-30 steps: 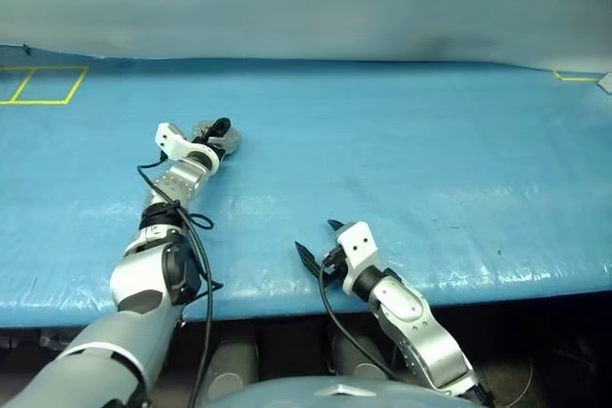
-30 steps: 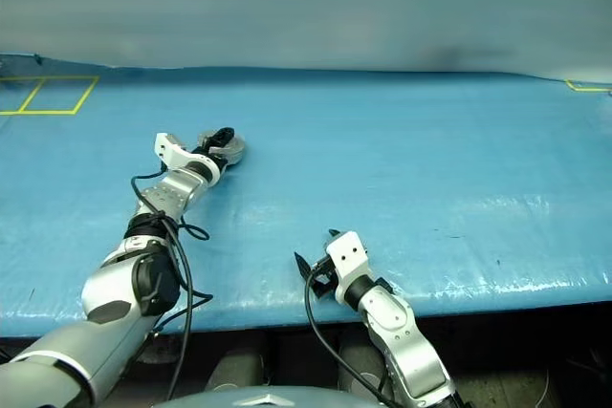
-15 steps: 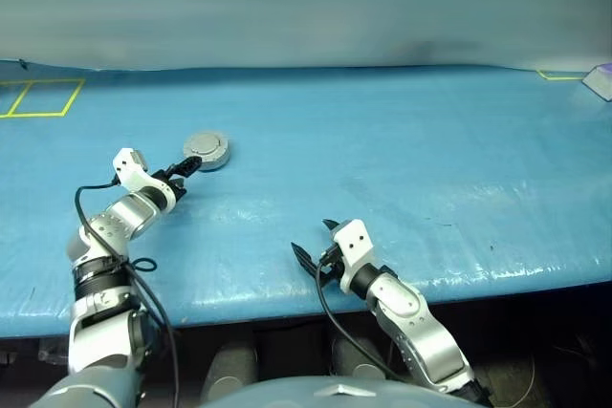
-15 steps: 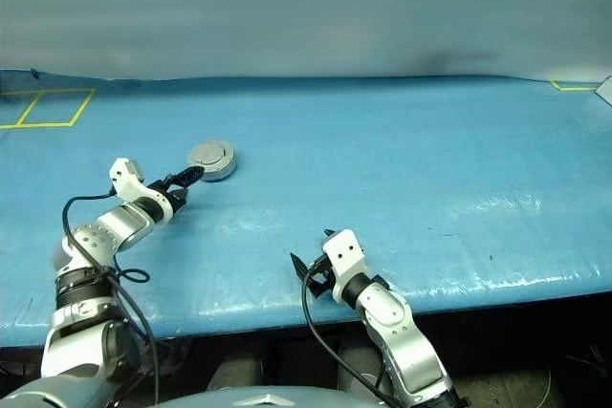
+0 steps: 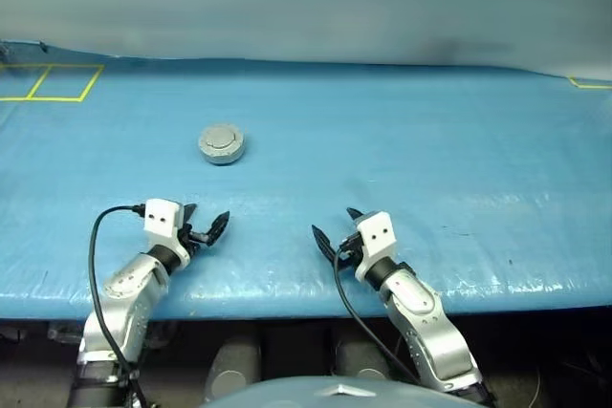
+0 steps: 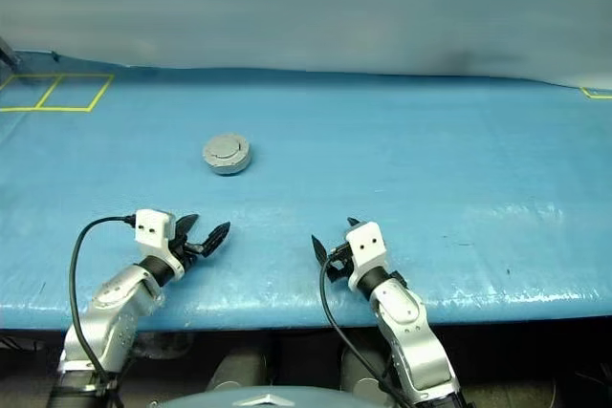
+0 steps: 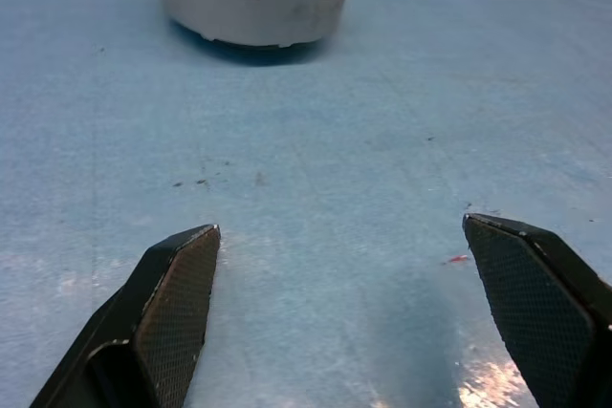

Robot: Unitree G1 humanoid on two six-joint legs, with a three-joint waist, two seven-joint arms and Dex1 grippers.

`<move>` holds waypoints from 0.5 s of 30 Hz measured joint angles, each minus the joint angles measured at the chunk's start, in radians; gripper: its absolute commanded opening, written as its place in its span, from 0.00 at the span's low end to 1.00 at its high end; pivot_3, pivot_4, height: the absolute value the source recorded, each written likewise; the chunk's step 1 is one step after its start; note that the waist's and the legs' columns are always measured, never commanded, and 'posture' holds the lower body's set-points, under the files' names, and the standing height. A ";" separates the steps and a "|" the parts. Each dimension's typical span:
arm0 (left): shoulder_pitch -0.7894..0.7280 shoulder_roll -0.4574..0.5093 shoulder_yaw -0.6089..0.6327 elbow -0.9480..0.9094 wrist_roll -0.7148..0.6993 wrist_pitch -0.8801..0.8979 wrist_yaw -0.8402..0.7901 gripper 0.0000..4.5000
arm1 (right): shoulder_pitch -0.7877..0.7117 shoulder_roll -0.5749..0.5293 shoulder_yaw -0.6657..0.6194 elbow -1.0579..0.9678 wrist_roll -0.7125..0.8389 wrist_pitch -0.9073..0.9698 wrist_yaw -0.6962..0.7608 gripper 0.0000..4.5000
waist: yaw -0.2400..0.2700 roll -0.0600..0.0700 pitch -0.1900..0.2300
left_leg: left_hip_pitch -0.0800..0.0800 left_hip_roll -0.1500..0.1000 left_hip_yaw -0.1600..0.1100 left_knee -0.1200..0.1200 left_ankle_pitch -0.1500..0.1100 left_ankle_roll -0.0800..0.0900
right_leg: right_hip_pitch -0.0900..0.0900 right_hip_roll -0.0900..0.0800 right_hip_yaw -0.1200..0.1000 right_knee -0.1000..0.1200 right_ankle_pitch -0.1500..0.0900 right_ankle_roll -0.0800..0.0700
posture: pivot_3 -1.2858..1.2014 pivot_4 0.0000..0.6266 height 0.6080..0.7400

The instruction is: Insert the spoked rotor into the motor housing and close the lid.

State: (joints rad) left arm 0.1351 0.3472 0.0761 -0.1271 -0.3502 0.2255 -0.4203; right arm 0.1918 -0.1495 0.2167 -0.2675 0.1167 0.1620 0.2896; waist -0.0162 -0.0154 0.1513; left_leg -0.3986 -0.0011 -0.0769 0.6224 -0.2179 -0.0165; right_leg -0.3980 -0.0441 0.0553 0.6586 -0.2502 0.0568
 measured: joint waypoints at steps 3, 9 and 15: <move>0.034 -0.039 -0.021 -0.033 0.034 -0.072 0.005 0.99 | 0.026 0.000 -0.015 -0.025 0.008 -0.031 -0.003 1.00 | 0.003 0.000 0.001 | -0.001 0.000 0.001 0.000 0.000 0.000 | 0.000 0.000 -0.001 0.000 -0.002 0.002 | 0.52 0.24 1.00; 0.092 -0.043 -0.055 -0.071 0.118 -0.196 0.005 0.99 | 0.071 -0.015 -0.090 -0.064 0.015 -0.026 -0.027 1.00 | 0.002 0.000 0.001 | 0.000 0.001 0.004 0.001 0.000 0.000 | 0.000 0.001 -0.001 0.000 -0.003 0.004 | 0.52 0.24 1.00; 0.114 -0.058 -0.074 -0.080 0.153 -0.251 -0.002 0.99 | 0.067 -0.029 -0.109 -0.081 0.027 -0.022 -0.013 1.00 | 0.001 0.000 0.002 | -0.001 0.001 0.004 0.002 0.000 0.000 | 0.000 0.001 -0.001 0.000 -0.003 0.004 | 0.52 0.24 1.00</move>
State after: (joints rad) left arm 0.2489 0.2891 0.0024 -0.2071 -0.1970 -0.0253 -0.4220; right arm 0.2584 -0.1789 0.1074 -0.3489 0.1436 0.1400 0.2768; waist -0.0153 -0.0152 0.1529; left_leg -0.3991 0.0002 -0.0728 0.6244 -0.2182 -0.0161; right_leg -0.3979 -0.0428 0.0540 0.6588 -0.2535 0.0612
